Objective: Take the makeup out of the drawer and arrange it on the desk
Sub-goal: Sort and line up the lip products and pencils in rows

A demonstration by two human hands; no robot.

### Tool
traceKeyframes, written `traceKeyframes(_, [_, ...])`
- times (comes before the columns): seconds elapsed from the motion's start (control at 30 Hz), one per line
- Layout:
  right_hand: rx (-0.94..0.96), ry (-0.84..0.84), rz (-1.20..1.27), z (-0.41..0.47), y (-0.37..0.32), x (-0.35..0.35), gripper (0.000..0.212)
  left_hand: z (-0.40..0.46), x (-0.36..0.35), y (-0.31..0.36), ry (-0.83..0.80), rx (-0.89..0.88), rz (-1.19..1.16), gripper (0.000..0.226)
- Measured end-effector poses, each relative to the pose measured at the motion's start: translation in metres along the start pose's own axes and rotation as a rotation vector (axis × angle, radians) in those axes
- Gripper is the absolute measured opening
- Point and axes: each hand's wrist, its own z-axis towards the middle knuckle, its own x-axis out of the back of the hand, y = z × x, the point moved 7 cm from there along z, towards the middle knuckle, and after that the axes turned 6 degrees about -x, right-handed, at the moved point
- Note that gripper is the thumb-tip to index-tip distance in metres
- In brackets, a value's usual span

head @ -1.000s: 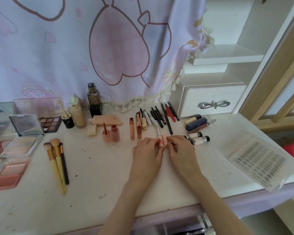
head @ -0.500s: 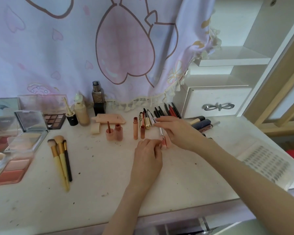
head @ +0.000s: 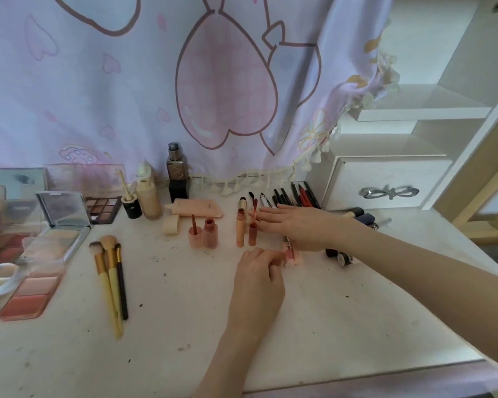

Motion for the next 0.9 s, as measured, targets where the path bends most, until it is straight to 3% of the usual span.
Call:
traceKeyframes(0.27, [0.023,0.015,-0.023,0.022,0.002,0.007,0.086,0.000,0.000,0.000,0.001,0.004,-0.008,0.031])
traceKeyframes(0.9, [-0.015,0.028,0.053,0.009,0.001,0.004,0.081,0.001,-0.001,0.000,-0.015,0.011,0.002,0.033])
